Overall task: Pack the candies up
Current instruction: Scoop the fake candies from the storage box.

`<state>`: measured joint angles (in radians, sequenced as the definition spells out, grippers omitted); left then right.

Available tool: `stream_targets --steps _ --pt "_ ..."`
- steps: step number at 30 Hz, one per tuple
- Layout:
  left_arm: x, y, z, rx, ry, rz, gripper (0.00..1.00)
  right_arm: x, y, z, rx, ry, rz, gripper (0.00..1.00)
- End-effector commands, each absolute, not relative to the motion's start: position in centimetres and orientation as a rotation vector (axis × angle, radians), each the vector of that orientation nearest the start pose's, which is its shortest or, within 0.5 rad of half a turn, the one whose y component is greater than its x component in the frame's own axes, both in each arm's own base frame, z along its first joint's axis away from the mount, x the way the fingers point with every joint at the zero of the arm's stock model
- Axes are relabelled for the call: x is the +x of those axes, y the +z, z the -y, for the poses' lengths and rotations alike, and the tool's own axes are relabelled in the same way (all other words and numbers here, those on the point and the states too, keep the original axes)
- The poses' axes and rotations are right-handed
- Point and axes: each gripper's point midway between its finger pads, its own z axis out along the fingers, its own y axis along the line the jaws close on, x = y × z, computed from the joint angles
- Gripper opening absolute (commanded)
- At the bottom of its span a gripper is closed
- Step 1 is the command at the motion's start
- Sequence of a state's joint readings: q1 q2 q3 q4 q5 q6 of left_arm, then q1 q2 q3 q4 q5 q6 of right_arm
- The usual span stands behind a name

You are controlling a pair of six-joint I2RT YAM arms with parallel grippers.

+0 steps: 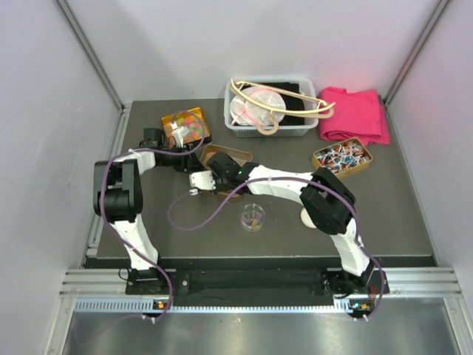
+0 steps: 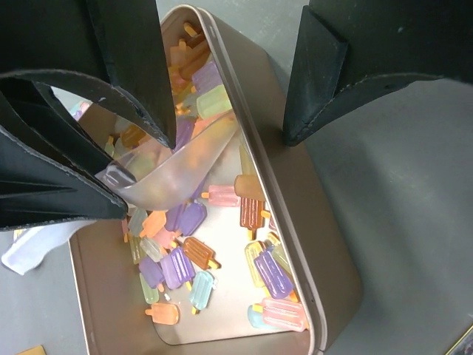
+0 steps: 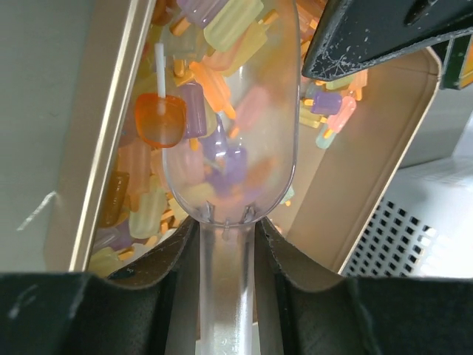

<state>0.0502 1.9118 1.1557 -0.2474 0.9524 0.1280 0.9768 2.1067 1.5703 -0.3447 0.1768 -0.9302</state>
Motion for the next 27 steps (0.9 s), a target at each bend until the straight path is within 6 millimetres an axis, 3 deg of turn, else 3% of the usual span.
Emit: stream_targets --steps 1,8,14,27 --pt "39.9 7.4 13.1 0.466 -1.181 -2.211 0.64 30.4 3.8 -42.9 -2.042 0.107 -1.523 0.0" --pt "40.1 8.1 13.1 0.479 -1.16 -2.208 0.64 28.5 4.7 -42.2 -2.089 0.297 -1.585 0.0" --pt "40.3 8.3 13.2 0.476 -1.165 -2.209 0.64 29.3 7.0 -41.1 -2.057 0.383 -1.65 0.0" --pt "40.4 8.3 13.0 0.476 -1.154 -2.206 0.64 30.7 8.5 -39.8 -1.906 0.517 -1.786 0.0"
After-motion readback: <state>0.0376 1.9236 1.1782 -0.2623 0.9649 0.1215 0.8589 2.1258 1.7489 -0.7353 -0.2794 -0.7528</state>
